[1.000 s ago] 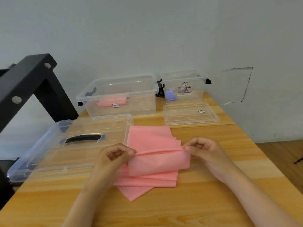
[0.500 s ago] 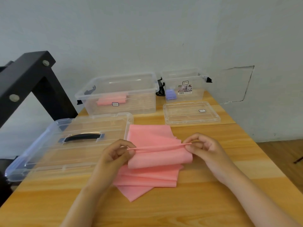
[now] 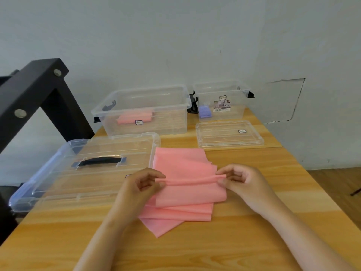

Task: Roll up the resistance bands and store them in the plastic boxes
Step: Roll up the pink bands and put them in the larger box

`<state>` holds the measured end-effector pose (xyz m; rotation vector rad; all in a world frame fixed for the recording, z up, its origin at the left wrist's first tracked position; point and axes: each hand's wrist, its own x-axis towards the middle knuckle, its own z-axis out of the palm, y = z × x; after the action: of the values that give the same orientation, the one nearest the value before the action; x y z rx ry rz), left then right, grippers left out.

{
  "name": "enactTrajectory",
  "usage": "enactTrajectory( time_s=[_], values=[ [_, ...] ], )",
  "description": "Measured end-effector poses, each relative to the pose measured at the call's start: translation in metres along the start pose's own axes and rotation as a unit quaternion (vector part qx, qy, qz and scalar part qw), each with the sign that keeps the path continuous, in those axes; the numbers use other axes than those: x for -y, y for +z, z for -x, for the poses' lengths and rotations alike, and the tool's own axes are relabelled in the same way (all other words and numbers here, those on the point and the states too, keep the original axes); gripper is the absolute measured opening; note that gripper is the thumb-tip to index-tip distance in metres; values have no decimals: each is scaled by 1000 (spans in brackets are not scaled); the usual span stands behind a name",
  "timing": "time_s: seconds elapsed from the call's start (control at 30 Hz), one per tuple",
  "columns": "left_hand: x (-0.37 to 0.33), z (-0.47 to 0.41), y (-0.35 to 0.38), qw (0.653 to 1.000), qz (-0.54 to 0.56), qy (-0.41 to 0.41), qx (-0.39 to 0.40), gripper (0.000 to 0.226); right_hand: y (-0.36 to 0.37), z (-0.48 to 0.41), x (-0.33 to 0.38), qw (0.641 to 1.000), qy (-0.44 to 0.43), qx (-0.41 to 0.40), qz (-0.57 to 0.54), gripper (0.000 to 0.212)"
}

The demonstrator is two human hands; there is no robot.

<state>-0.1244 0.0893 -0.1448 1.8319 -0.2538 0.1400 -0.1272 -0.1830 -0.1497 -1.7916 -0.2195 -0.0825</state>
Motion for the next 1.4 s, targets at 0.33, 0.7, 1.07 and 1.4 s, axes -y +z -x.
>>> enactTrajectory(
  time_s=[0.33, 0.7, 1.07, 1.4],
  values=[
    [-7, 4, -2, 993, 114, 6, 25, 7, -3, 2, 6, 995, 14, 35, -97, 9],
    [0, -1, 2, 999, -24, 28, 22, 17, 1, 0, 3, 1000, 14, 4, -18, 12],
    [-6, 3, 2, 998, 44, 20, 34, 6, -2, 3, 8, 995, 29, 36, -91, 7],
    [-4, 2, 7, 998, -15, 46, 32, 2, 2, 3, 5, 999, 8, 20, -30, 4]
  ],
)
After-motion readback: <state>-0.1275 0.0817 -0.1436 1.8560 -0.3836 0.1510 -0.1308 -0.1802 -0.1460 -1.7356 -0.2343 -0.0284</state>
